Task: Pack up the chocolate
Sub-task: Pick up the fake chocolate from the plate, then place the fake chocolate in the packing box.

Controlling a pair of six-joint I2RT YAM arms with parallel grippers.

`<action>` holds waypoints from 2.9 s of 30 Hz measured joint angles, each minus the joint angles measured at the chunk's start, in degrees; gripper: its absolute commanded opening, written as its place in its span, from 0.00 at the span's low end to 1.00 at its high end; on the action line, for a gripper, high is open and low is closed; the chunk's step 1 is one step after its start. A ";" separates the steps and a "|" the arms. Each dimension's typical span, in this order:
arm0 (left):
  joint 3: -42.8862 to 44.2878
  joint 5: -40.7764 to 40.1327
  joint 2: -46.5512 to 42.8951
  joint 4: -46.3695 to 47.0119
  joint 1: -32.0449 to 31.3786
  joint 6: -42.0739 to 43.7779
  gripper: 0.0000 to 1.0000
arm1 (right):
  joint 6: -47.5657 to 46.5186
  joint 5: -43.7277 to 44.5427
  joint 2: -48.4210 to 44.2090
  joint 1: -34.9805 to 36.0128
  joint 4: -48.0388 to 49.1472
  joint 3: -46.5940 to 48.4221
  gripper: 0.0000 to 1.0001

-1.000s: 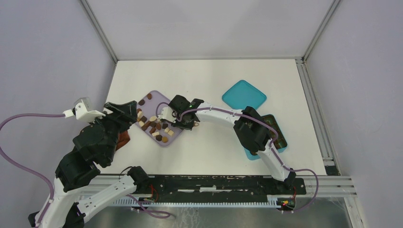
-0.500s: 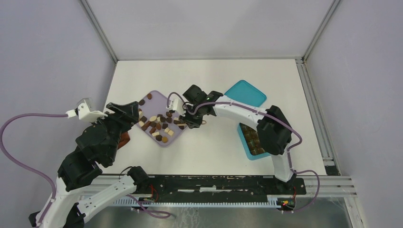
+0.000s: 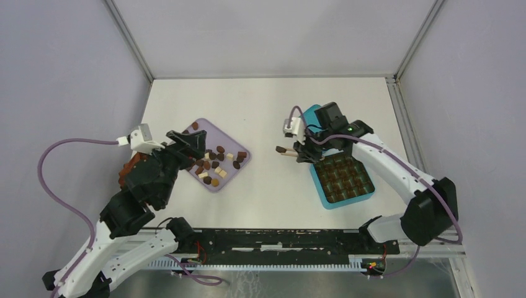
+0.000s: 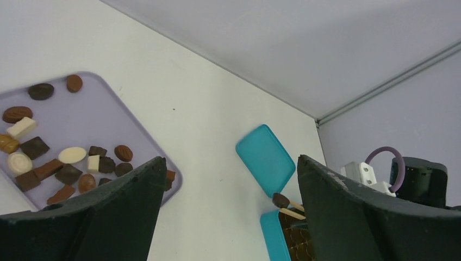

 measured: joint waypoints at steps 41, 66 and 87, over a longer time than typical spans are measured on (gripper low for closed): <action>-10.64 19.65 11.69 19.26 0.00 0.13 0.98 | -18.49 14.19 -11.76 -20.57 -11.67 -17.51 0.15; -12.09 19.39 8.35 18.53 0.00 -1.99 0.97 | -13.55 16.98 -6.47 -16.94 -6.16 -17.51 0.40; -7.13 21.53 21.40 -0.15 0.00 -0.22 0.80 | -8.35 0.26 -8.22 -16.33 -8.20 -8.72 0.37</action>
